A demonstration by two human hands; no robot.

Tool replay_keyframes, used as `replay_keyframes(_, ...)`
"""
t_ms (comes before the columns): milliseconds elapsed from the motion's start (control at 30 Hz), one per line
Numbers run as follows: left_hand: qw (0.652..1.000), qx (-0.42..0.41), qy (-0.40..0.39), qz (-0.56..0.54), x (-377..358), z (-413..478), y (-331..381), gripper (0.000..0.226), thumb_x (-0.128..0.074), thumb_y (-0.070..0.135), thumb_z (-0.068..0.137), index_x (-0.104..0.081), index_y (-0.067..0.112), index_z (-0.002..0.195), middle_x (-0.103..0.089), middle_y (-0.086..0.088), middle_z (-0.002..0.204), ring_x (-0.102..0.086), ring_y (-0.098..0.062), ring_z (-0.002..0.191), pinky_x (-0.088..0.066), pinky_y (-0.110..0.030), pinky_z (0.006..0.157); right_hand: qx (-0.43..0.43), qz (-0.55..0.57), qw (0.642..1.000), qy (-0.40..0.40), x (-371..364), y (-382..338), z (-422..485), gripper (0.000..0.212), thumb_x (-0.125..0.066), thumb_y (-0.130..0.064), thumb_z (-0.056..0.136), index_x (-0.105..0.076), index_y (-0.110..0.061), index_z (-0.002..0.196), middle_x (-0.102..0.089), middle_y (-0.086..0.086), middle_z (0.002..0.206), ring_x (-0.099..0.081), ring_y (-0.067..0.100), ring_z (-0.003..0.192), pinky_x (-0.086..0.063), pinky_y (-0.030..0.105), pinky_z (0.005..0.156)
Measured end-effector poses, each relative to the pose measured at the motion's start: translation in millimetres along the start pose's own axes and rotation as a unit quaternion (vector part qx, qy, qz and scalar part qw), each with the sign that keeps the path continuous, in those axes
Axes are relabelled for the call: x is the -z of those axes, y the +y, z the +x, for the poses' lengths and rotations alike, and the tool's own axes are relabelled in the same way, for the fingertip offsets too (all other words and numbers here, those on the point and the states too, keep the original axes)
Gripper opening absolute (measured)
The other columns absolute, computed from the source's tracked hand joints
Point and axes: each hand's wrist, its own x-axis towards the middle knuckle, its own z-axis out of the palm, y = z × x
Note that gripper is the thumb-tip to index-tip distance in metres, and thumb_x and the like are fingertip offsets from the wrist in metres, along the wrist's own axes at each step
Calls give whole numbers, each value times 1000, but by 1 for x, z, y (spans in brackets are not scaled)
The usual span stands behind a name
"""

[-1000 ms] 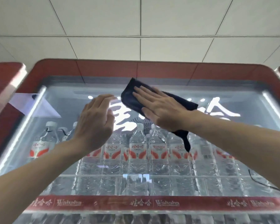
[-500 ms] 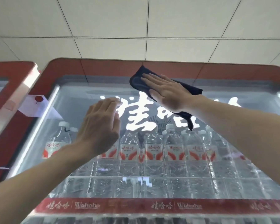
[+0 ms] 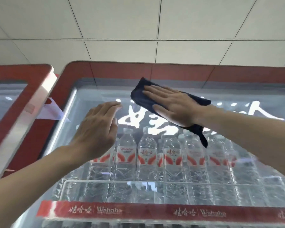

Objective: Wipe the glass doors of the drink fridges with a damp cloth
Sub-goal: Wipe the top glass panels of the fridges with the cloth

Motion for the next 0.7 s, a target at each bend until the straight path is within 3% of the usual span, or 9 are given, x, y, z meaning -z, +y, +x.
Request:
replay_keyframes(133, 1000, 4, 1, -11, -1, -2, -2, 50, -31, 25, 99, -49, 14, 145, -50, 1, 150, -41, -15, 140, -29, -35, 119, -76, -11, 997, 11, 4, 19, 38, 60, -11, -46, 111, 3, -25, 165, 8, -8, 173, 11, 2, 156, 10, 25, 126)
replay_keyframes(300, 1000, 9, 4, -27, -1, -3, 1, 48, -32, 24, 100, -49, 15, 144, -50, 3, 149, -40, -11, 139, -28, -29, 118, -65, -12, 998, 0, 2, 5, 29, 60, -8, -40, 110, 6, -20, 165, 11, -3, 173, 14, 4, 156, 9, 32, 128)
replay_keyframes(433, 995, 55, 59, -67, 12, -3, -6, 45, -34, 19, 98, -55, 11, 137, -54, -2, 142, -43, -10, 133, -28, -26, 115, 60, 29, 998, -12, -8, -53, -13, 66, -13, -45, 106, 4, -20, 165, 10, -3, 172, 17, 7, 157, 11, 35, 129)
replay_keyframes(533, 997, 47, 52, -19, 23, -8, -26, 46, -34, 19, 96, -59, 7, 132, -58, -6, 138, -44, -13, 130, -21, -19, 112, 150, 37, 988, -26, -14, -70, -27, 64, -18, -45, 108, -2, -24, 166, 4, -7, 173, 12, 5, 158, 11, 32, 128)
replay_keyframes(600, 999, 39, 29, 6, 24, -12, -37, 48, -32, 22, 96, -59, 9, 133, -58, -5, 140, -44, -13, 131, -19, -17, 109, 128, 34, 991, -21, -11, -58, -9, 63, -17, -47, 108, -2, -27, 166, 2, -10, 173, 10, 2, 157, 8, 31, 129)
replay_keyframes(700, 999, 37, 23, 6, 20, -16, -45, 48, -32, 23, 97, -56, 11, 137, -55, -2, 143, -42, -12, 133, -18, -16, 110, 4, 12, 1000, 12, -6, -38, 35, 61, -11, -49, 109, 0, -27, 165, 3, -10, 172, 9, 2, 157, 5, 32, 129)
